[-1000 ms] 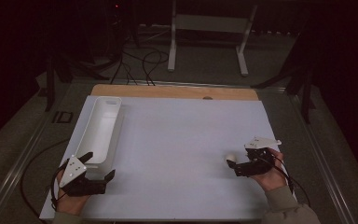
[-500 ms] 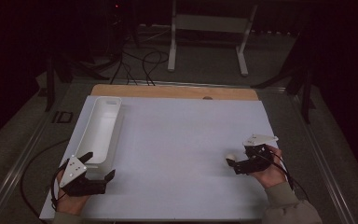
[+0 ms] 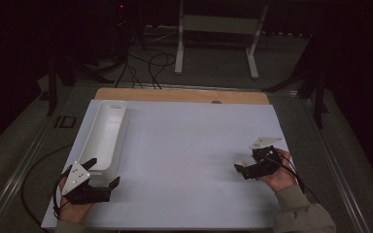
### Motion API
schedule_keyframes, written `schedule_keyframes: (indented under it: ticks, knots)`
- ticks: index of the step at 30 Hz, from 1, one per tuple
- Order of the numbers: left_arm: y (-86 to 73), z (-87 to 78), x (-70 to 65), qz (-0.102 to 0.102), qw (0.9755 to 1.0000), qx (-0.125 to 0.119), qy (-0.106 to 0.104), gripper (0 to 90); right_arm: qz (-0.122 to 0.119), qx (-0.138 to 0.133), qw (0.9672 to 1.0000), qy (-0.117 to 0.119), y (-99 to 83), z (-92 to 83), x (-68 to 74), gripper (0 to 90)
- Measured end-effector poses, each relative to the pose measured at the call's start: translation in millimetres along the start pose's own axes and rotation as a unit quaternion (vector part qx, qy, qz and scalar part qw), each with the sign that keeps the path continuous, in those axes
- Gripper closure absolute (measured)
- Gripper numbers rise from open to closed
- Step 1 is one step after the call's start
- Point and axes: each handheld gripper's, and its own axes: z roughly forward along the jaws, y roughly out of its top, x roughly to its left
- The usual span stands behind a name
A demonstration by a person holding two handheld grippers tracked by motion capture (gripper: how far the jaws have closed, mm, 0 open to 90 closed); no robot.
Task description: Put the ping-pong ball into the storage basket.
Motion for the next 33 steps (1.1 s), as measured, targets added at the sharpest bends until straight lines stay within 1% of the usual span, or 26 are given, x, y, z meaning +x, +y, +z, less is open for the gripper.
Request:
schedule_keyframes:
  ticks: [10, 18, 20, 23, 33]
  knots:
    - [0.0, 0.0, 0.0, 0.0, 1.0, 0.0, 0.0, 0.0, -0.004, 0.013, 0.9999, 0.0, 2.4, 2.7, -2.9, 7.8]
    - [0.0, 0.0, 0.0, 0.0, 1.0, 0.0, 0.0, 0.0, -0.013, 0.023, 0.9996, -0.002, 5.9, 4.5, -5.8, 7.8]
    - [0.0, -0.1, 0.0, 0.0, 1.0, 0.0, 0.0, 0.0, -0.012, 0.027, 0.9996, -0.002, 7.1, 5.0, -5.4, 7.9]
    - [0.0, -0.1, 0.0, -0.001, 1.0, 0.0, 0.0, 0.0, -0.017, 0.032, 0.9994, -0.002, 8.9, 5.8, -5.7, 7.8]
    - [-0.1, -0.1, 0.0, -0.001, 1.0, 0.0, -0.001, 0.0, -0.024, 0.047, 0.9986, 0.0, 10.6, 10.6, -7.2, 7.9]
